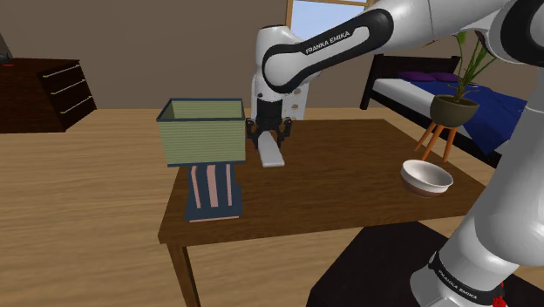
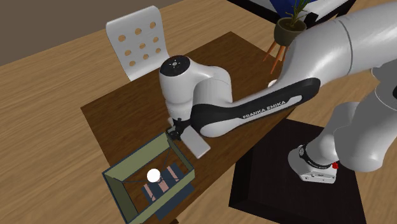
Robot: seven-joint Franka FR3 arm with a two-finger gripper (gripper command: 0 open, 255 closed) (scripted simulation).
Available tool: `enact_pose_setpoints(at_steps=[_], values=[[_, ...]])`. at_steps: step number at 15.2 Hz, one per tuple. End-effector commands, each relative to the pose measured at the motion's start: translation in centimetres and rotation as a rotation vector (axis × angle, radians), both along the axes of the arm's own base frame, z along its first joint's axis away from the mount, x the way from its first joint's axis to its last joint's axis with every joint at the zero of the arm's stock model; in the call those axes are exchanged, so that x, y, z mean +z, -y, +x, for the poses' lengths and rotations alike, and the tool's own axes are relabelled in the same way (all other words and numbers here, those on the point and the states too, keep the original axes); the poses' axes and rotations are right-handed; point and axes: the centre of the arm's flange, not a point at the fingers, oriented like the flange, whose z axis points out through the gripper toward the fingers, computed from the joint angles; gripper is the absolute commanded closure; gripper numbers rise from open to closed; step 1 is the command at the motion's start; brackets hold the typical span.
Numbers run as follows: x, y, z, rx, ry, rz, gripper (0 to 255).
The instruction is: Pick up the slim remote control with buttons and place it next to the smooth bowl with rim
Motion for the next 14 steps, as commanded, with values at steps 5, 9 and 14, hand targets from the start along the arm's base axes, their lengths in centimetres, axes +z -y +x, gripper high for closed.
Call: enact_pose_setpoints(at_steps=[5, 9, 14], values=[[0.2, 6.0, -5.2, 0.000, 0.000, 0.000, 255], [0.2, 10.0, -8.7, 0.000, 0.000, 0.000, 255], [0.2, 14.9, -13.0, 0.000, 0.000, 0.000, 255]])
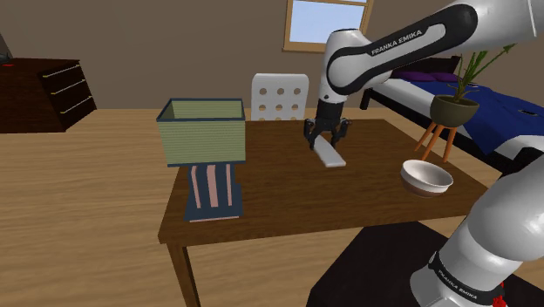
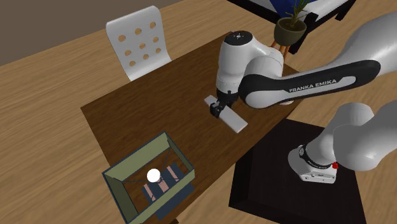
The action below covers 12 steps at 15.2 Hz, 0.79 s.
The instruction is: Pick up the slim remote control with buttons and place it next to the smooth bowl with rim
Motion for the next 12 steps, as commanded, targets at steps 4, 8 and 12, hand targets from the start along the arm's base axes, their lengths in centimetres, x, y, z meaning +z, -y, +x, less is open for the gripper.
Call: enact_pose_setpoints(at_steps=[4, 8, 12], values=[[0.0, 4.8, -4.5, 0.001, 0.000, 0.001, 255], [0.0, 8.8, -8.0, 0.001, 0.000, 0.001, 255], [0.0, 12.8, -11.4, 0.001, 0.000, 0.001, 255]])
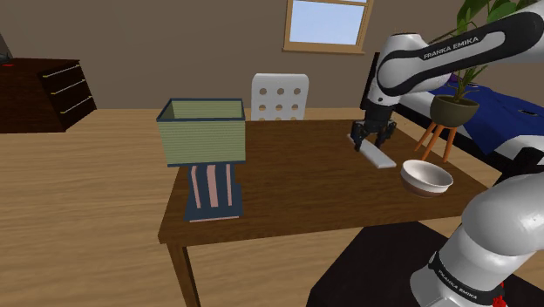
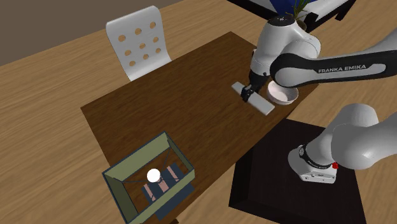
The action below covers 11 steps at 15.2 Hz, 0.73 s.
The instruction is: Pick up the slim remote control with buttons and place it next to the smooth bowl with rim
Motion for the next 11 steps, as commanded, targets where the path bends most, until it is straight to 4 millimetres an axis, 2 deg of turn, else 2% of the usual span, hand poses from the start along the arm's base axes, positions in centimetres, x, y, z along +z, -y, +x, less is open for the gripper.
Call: enact_pose_setpoints(at_steps=[1, 11], values=[[0.0, 2.0, -1.9, 0.002, 0.000, 0.000, 255], [0.0, 12.0, -10.6, 0.002, 0.000, 0.000, 255]])
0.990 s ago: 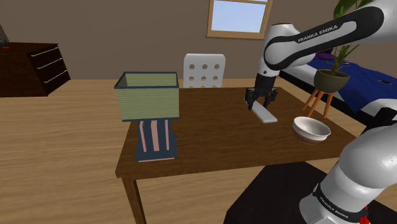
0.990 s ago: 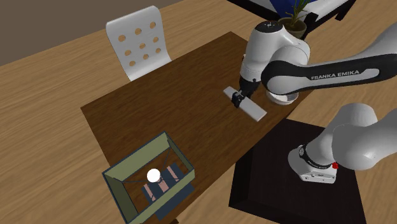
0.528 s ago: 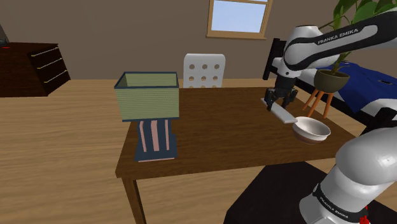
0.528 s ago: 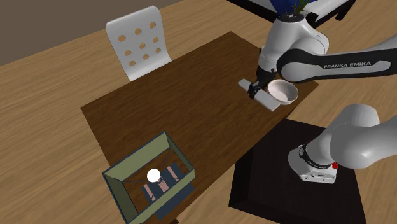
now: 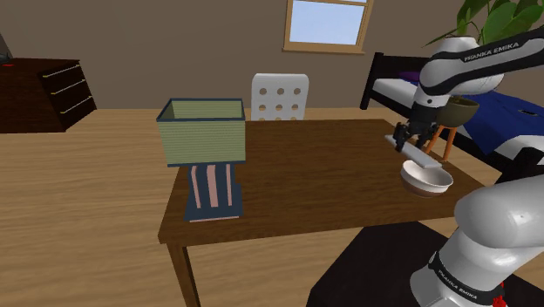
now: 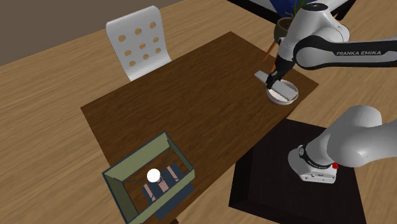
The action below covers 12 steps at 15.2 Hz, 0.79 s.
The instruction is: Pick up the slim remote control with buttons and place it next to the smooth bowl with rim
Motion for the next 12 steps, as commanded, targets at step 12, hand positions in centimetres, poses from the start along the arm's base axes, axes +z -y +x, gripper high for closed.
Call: enact_pose_setpoints(at_steps=[12], values=[[0.0, 12.9, -11.2, 0.002, 0.000, 0.000, 255]])
